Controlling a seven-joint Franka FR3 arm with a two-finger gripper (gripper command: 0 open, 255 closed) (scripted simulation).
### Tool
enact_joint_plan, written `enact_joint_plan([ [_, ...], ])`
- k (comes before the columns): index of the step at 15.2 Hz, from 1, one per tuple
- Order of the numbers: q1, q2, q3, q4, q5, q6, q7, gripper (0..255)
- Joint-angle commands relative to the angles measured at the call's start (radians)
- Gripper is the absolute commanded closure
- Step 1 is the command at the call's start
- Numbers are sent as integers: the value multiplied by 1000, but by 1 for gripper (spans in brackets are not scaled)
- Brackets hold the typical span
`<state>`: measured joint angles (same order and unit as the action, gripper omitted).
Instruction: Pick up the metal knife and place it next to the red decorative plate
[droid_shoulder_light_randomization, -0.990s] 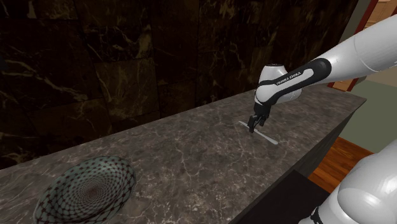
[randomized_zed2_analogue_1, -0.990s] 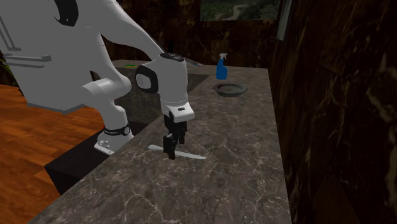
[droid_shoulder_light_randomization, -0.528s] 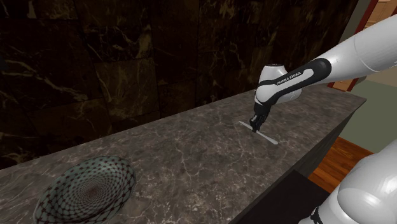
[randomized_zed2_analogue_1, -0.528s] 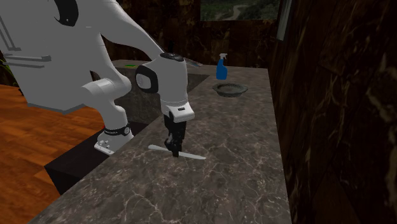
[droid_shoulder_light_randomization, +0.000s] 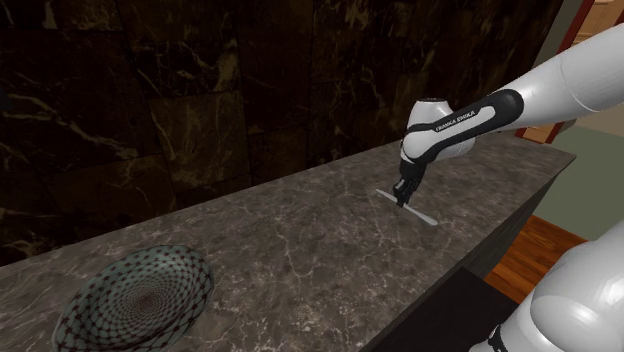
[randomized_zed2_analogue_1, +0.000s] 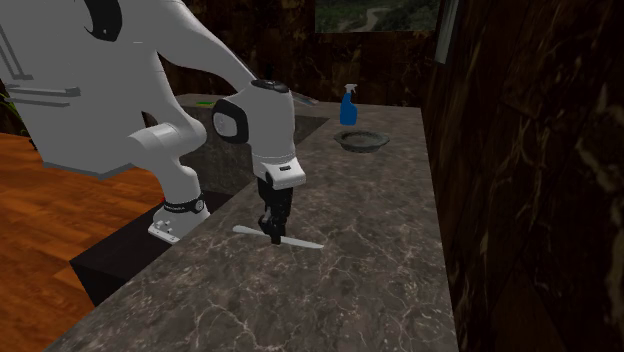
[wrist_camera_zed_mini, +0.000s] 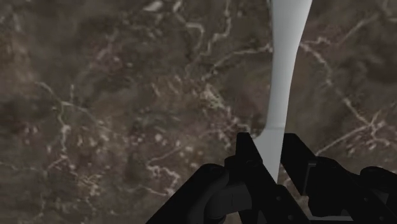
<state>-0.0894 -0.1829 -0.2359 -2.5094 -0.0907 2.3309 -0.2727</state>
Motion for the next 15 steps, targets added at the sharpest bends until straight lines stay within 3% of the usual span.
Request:
enact_joint_plan([
  [1,-1,-16,1,11,-3,-27,1,255],
  [15,-2,-119,16,116,-11,-234,8,255],
])
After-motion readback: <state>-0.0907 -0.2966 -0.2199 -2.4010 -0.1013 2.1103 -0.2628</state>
